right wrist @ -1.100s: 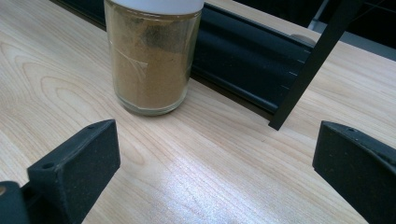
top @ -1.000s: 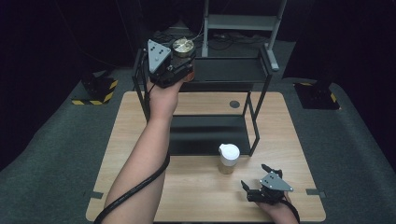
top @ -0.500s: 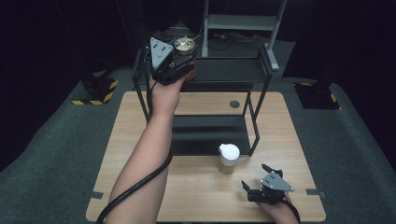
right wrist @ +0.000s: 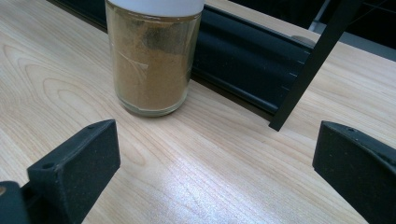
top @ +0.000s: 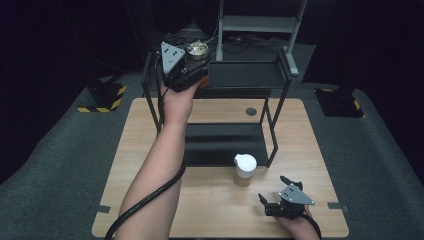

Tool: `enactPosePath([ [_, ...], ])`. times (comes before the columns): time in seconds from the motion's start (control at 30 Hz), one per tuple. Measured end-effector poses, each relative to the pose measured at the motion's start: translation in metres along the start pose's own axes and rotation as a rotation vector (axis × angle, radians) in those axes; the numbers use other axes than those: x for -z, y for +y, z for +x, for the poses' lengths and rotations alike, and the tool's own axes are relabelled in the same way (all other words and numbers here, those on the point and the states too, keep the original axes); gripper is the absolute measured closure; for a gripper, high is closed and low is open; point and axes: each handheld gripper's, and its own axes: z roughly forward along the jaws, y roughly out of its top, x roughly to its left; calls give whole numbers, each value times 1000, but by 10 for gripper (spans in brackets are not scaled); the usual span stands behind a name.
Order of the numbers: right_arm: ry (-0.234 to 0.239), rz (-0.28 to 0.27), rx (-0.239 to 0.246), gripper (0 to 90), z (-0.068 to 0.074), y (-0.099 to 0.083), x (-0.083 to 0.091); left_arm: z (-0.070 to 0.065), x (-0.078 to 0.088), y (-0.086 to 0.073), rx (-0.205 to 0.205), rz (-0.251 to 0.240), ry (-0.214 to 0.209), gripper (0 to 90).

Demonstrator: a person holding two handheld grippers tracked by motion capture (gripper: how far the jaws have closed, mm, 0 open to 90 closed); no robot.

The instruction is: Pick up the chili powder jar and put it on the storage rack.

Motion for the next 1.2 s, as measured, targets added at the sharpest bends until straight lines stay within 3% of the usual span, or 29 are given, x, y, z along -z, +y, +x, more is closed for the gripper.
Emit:
enactPosePath([
  [0.23, 1, -1, -1, 0, 0, 0, 0, 2, 0, 3, 28, 8, -7, 330],
  [0.37, 1, -1, 5, 0, 0, 0, 0, -2, -1, 4, 20, 19, -3, 294],
  [0.7, 2, 0, 19, 0, 1, 0, 0, -18, 5, 8, -32, 35, 15, 7],
  [1.03, 3, 3, 24, 0, 2, 1, 0, -21, 22, 7, -56, 34, 19, 4],
  [1.2, 5, 5, 28, 0, 2, 1, -1, -20, 33, 2, -47, 24, 17, 4],
])
